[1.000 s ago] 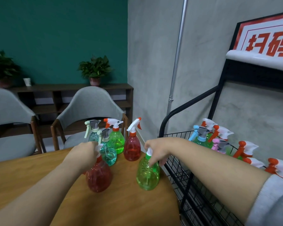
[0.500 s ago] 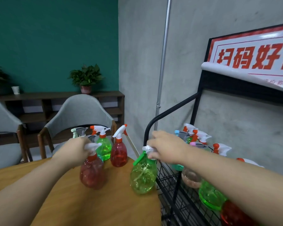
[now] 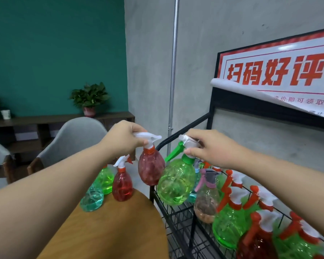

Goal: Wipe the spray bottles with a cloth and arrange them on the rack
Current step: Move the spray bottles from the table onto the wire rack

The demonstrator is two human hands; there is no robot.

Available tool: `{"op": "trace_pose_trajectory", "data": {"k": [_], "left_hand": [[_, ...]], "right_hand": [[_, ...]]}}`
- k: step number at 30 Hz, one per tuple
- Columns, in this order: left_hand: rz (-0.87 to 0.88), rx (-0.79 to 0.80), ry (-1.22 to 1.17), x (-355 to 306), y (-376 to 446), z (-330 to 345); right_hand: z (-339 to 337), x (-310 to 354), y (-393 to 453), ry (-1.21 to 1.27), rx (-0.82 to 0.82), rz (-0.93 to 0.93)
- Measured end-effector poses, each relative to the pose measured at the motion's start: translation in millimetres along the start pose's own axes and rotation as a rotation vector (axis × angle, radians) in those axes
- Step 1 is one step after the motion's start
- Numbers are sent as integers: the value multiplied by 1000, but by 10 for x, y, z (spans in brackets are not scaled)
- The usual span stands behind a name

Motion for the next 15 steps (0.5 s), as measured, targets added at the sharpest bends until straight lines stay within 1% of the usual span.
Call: {"op": "trace_pose_trajectory", "data": {"k": [3, 10, 12, 15], "left_hand": [[22, 1, 15, -8, 147, 205], [-5, -111, -26, 50, 384, 626], [-18, -103, -50, 66, 427, 775], [-13, -100, 14, 78, 469, 966]], "right_hand": [[103, -202, -73, -4, -3, 32], [266, -407, -88, 15, -26, 50], [286, -426, -95, 35, -51, 44], [357, -452, -100, 84, -80, 24]]}}
Point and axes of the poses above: each hand's wrist, its own y-axis towards the middle knuckle, its own z-axis out of the palm, x = y × z, the point moved 7 cm from there along y, towards the middle knuckle, and after that the axes turned 6 degrees about -z, right-handed, at the moved point
